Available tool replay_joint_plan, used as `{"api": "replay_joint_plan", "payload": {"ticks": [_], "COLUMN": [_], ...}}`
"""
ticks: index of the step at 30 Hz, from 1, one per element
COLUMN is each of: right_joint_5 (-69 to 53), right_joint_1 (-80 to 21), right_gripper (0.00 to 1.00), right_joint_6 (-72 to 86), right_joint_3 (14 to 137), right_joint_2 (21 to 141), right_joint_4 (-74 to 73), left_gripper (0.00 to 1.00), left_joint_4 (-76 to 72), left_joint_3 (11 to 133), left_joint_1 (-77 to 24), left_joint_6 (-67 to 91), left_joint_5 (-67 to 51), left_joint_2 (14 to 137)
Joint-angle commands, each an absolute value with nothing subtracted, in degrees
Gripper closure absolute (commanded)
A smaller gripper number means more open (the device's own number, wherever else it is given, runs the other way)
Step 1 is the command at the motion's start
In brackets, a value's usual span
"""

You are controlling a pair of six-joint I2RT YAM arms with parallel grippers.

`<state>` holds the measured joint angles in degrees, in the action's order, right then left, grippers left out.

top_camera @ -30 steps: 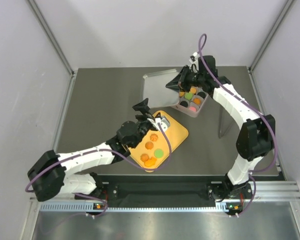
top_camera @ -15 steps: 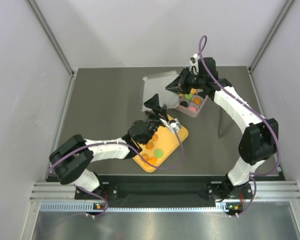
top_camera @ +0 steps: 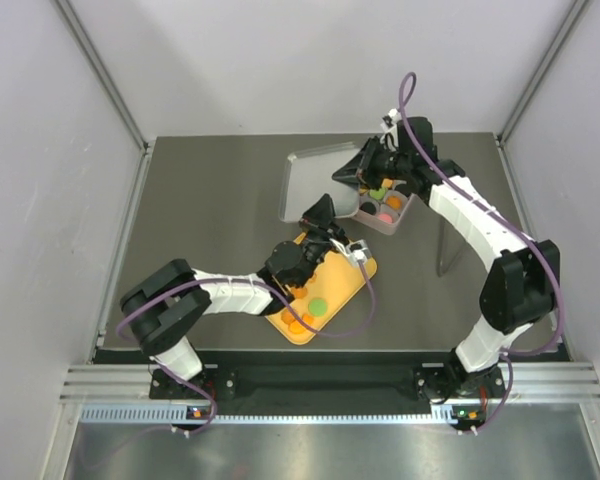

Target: Pack the cookies

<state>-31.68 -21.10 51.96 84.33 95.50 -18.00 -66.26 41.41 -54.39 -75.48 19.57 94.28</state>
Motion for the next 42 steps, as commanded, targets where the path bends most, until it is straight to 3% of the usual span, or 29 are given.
{"api": "replay_joint_plan", "payload": {"ticks": [1, 3, 4, 7, 12, 21, 25, 33, 36, 42], "right_joint_5": [-32.0, -31.9, -31.6, -28.3, -21.6, -7.5, -7.5, -3.3, -1.4, 2.5], "right_joint_1": [-21.7, -21.6, -21.6, -21.0, -17.9, -11.4, -4.9, -4.0, -4.0, -4.2], "right_gripper": [0.93, 0.80, 0.63, 0.36, 0.23, 0.19, 0.20, 0.28, 0.38, 0.47], "right_joint_6": [51.1, 50.3, 49.3, 45.8, 42.3, 38.3, 37.0, 31.3, 30.5, 30.1], "right_joint_3": [83.5, 83.4, 83.5, 84.5, 84.7, 76.4, 70.4, 70.5, 72.2, 76.5], "right_joint_2": [91.5, 91.0, 90.8, 89.1, 84.4, 71.5, 70.8, 83.2, 88.4, 95.9], "right_joint_4": [-16.7, -16.9, -17.0, -19.2, -21.1, -21.2, -21.4, -21.7, -21.9, -22.2], "left_gripper": [1.00, 1.00, 1.00, 1.00, 1.00, 1.00, 1.00, 1.00, 1.00, 1.00], "left_joint_4": [-74.8, -73.3, -72.3, -64.4, -49.9, -34.5, -25.5, -13.3, -11.9, -15.0], "left_joint_3": [46.1, 46.9, 47.7, 49.8, 53.9, 61.8, 69.0, 82.6, 86.3, 91.8], "left_joint_1": [-54.1, -54.1, -54.1, -54.1, -53.4, -47.6, -40.6, -28.5, -25.0, -20.2], "left_joint_6": [-76.5, -76.1, -74.5, -68.2, -56.9, -37.4, -23.6, 3.2, 11.8, 27.1], "left_joint_5": [19.8, 19.5, 19.4, 19.6, 18.1, 15.6, 7.9, -13.9, -22.1, -35.4], "left_joint_2": [94.5, 94.7, 94.5, 92.4, 88.6, 88.6, 88.7, 93.3, 95.3, 101.4]}}
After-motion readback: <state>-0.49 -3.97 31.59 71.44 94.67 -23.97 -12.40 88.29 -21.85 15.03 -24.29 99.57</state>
